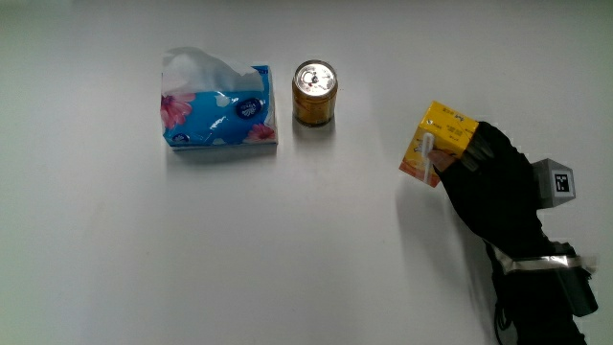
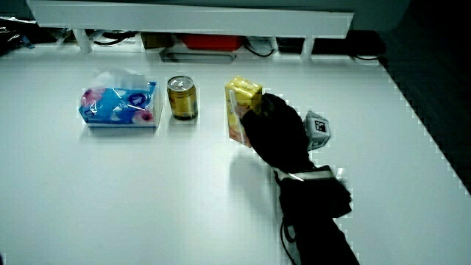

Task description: Pick ice redtea

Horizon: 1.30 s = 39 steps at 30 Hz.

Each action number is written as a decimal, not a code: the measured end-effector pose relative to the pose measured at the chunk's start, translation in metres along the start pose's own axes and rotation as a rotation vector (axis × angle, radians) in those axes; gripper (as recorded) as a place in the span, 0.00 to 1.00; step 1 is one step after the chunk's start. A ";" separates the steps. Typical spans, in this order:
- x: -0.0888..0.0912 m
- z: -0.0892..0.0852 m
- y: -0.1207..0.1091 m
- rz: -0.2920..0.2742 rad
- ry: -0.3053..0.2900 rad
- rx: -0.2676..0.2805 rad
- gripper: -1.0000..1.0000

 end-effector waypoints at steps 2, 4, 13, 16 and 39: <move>0.002 0.003 -0.004 0.002 -0.009 0.022 0.50; 0.012 0.010 -0.008 -0.005 -0.013 0.042 0.50; 0.048 0.024 -0.024 -0.061 0.045 0.098 0.50; 0.047 0.022 -0.025 -0.051 0.032 0.110 0.50; 0.042 0.019 -0.042 -0.092 -0.044 0.110 0.86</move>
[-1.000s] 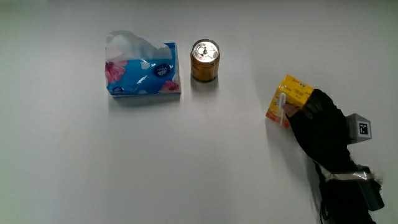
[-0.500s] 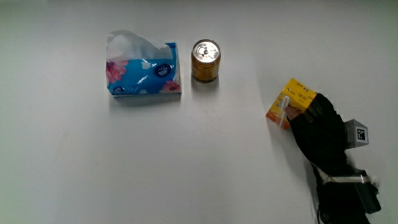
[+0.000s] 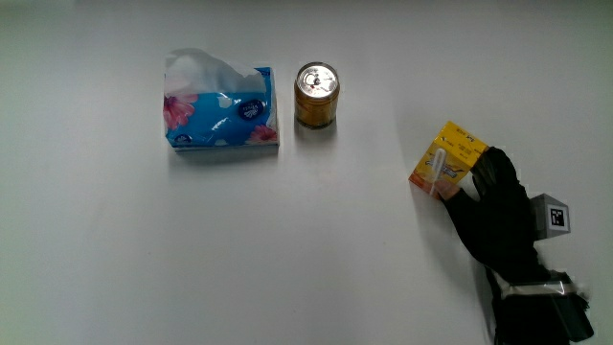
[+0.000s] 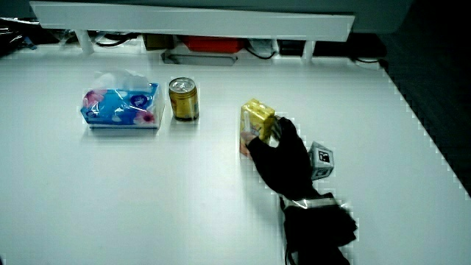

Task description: Pick ice redtea

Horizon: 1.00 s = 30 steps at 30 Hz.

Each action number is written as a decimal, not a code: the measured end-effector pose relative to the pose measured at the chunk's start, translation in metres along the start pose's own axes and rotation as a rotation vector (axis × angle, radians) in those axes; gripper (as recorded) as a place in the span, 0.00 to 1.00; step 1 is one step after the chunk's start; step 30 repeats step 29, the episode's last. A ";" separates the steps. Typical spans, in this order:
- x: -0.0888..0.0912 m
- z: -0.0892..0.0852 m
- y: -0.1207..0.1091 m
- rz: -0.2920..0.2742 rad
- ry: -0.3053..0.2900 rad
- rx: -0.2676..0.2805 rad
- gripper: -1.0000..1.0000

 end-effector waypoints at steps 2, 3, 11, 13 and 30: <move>-0.004 -0.001 -0.006 -0.015 -0.049 0.007 0.90; -0.006 -0.001 -0.011 -0.017 -0.075 0.014 0.92; -0.022 -0.009 -0.044 -0.051 -0.218 0.020 1.00; -0.021 -0.009 -0.053 -0.062 -0.250 0.012 1.00; -0.038 -0.022 -0.103 -0.108 -0.412 -0.089 1.00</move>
